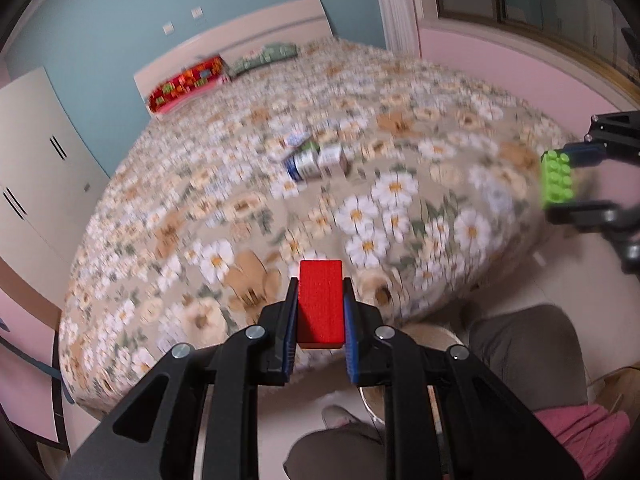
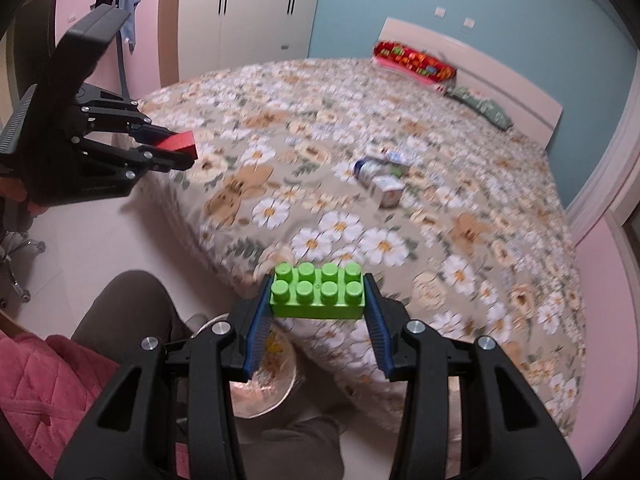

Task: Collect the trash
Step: 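Lift and carry the red and green bricks with both tools to the trash bin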

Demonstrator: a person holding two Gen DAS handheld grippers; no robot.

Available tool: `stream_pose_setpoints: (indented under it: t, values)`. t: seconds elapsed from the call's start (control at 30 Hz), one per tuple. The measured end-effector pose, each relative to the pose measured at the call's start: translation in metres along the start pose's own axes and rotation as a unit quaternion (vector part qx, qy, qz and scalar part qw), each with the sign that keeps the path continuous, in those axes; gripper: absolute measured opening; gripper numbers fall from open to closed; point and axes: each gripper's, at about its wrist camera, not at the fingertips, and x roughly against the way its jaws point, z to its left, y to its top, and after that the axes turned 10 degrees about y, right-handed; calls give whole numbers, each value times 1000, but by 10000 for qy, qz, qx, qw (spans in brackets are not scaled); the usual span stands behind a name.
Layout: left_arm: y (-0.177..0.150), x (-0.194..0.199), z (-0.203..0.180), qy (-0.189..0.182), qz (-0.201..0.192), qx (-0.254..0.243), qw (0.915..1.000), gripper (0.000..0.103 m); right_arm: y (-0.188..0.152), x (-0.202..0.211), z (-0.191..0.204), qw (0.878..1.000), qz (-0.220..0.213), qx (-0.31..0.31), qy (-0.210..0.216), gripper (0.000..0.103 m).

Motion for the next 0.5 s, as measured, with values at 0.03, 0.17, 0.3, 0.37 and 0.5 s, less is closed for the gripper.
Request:
stream_pose_setpoints:
  t: [0.03,0.17,0.3,0.37,0.5]
  values:
    - [-6,-8,-3,-37,112,-24,9999,22,-4,-8,1,10000,69,-27,49,45]
    - [-22,-32,-13,-164,419,-61,9990,22,-18,-33,3,9992,304,-137,216,45]
    - [-34,-51,-26,-301,621,-146,9975,22,-33,-62,2,9970,593,-281,400,45]
    - [-42,-60,-34,-377,726,-200,9964,22,-40,-76,3,9957,717,-341,487,45]
    - [-54,-81,-50,-522,959,-293,9936,22,-54,-100,3,9924,914,-483,672,45]
